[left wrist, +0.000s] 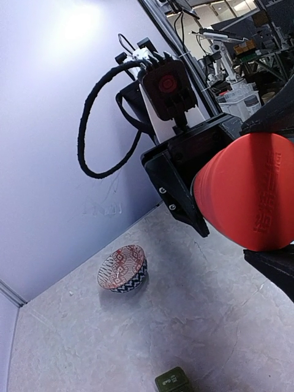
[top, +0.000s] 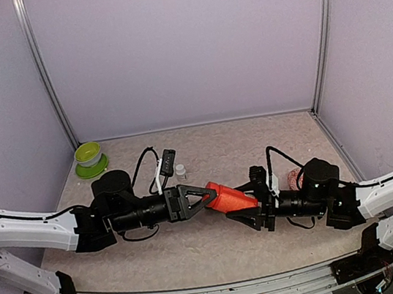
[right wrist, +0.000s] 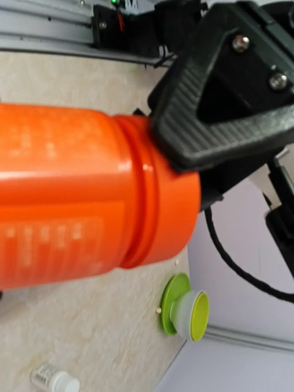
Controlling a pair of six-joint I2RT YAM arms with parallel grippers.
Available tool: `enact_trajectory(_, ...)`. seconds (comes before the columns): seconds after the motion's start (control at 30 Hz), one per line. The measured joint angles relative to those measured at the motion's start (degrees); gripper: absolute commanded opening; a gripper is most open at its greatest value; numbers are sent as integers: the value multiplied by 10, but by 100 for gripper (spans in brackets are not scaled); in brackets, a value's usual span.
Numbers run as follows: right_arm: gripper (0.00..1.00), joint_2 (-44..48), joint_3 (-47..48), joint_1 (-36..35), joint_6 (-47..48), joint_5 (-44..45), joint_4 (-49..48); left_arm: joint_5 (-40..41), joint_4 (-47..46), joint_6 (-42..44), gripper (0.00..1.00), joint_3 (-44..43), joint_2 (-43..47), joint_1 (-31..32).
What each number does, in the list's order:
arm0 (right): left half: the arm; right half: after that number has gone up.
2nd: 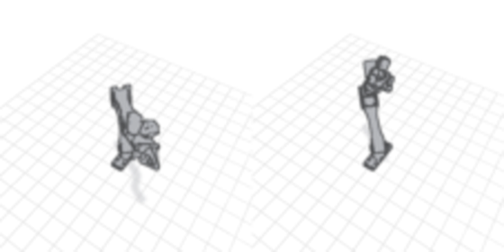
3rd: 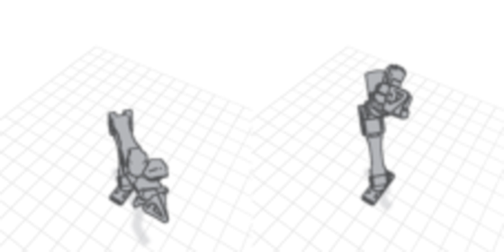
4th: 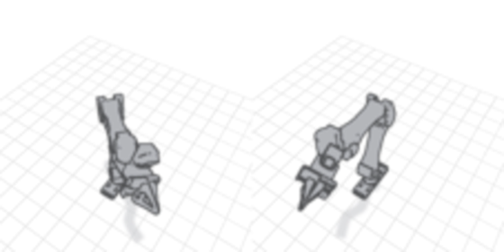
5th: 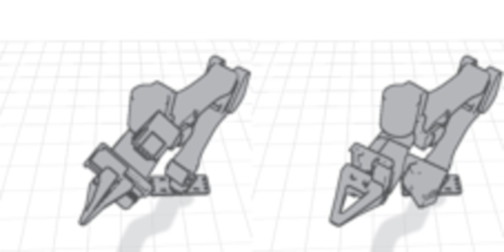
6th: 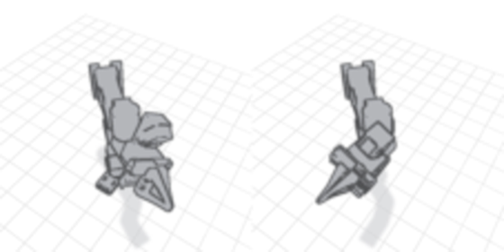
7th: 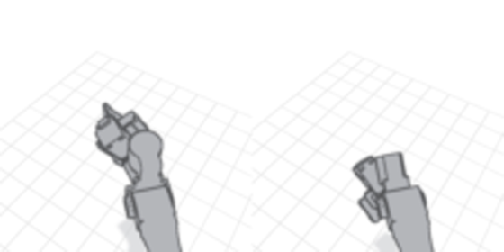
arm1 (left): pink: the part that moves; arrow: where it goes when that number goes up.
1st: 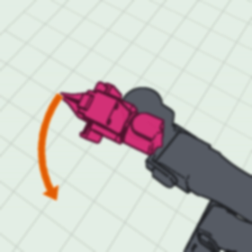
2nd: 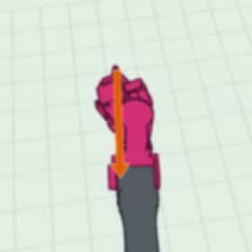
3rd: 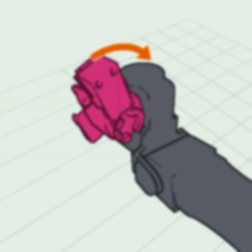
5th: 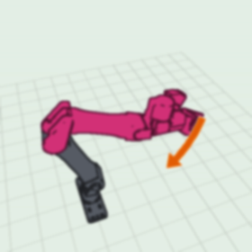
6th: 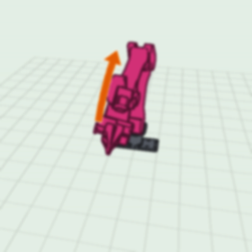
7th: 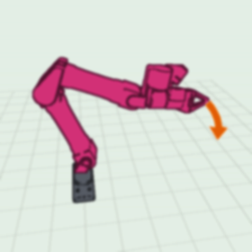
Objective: Sort the pills into containers
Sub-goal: Close the lid of the pill bottle, then screw the lid of the pill bottle onto the pill bottle.
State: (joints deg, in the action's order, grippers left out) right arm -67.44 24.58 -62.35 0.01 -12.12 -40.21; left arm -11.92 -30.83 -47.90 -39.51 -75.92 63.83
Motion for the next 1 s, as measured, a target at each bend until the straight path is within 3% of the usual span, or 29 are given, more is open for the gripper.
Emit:
enact_trajectory(0.3, 29, 4, 0, -5, 12, 9, 2, -19, -17, 16, 51, 0, -8, -5)
enact_trajectory(0.7, 28, 21, 0, -5, -78, -77, 13, -101, -26, 146, 52, 12, 11, -8)
enact_trajectory(0.83, 28, 21, 0, -5, -116, -103, 12, -112, -22, 180, 61, 16, 19, -4)
enact_trajectory(1.0, 27, 21, 0, -13, -142, -122, 3, -119, -18, 201, 94, 19, 22, 5)
